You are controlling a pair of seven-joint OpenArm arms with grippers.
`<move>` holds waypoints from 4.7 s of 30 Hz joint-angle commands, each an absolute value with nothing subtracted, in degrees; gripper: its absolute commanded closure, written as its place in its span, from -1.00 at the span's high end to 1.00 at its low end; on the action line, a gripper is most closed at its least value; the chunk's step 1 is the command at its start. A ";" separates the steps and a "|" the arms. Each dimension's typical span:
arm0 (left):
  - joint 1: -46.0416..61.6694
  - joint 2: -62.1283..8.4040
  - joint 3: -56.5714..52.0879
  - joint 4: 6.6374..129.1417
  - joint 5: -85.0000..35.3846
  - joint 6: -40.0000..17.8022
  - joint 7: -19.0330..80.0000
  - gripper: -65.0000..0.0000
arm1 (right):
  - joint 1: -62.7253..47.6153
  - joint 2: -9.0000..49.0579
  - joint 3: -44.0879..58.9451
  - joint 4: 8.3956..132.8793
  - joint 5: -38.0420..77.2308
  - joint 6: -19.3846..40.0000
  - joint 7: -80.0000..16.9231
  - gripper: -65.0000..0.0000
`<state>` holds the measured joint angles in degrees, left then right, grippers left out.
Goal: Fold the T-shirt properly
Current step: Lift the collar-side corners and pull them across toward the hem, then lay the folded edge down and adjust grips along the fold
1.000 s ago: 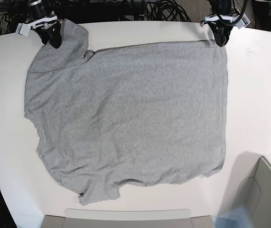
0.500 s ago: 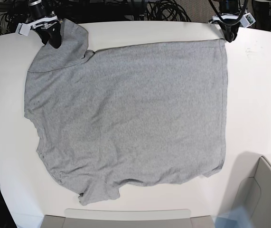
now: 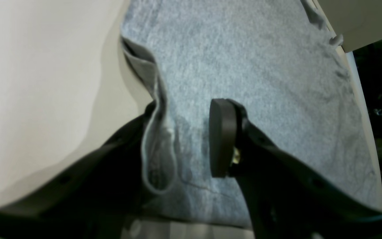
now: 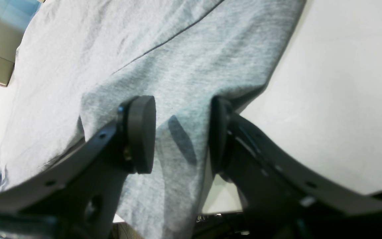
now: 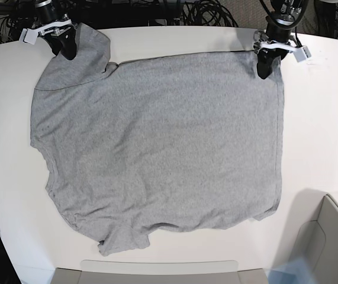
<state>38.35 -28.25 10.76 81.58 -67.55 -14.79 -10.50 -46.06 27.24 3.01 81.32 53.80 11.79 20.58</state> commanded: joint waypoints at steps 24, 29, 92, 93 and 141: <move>43.47 -30.02 10.95 87.87 -67.65 -11.56 -5.41 -1.00 | -52.70 27.65 11.56 100.97 53.58 8.31 6.46 -1.00; 43.82 -32.66 8.75 93.49 -68.00 -11.38 -5.41 -1.00 | -52.53 27.65 11.56 102.46 53.67 8.22 6.46 -1.00; -4.35 -24.57 -9.98 75.82 -53.05 4.70 39.52 -1.00 | 14.55 20.97 26.15 72.22 16.48 21.58 -42.95 -1.00; -4.70 -24.57 -9.89 75.82 -52.97 4.70 39.52 -1.00 | 14.99 21.23 24.92 70.81 16.48 21.49 -41.01 -1.00; -14.55 -24.75 -6.64 68.70 -52.97 5.05 37.41 -0.49 | 14.99 15.34 21.76 73.80 9.89 25.45 -32.04 -0.19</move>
<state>-13.17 -23.81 -6.42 67.59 -52.66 5.32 38.48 13.58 14.96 21.82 72.49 8.38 24.51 -33.58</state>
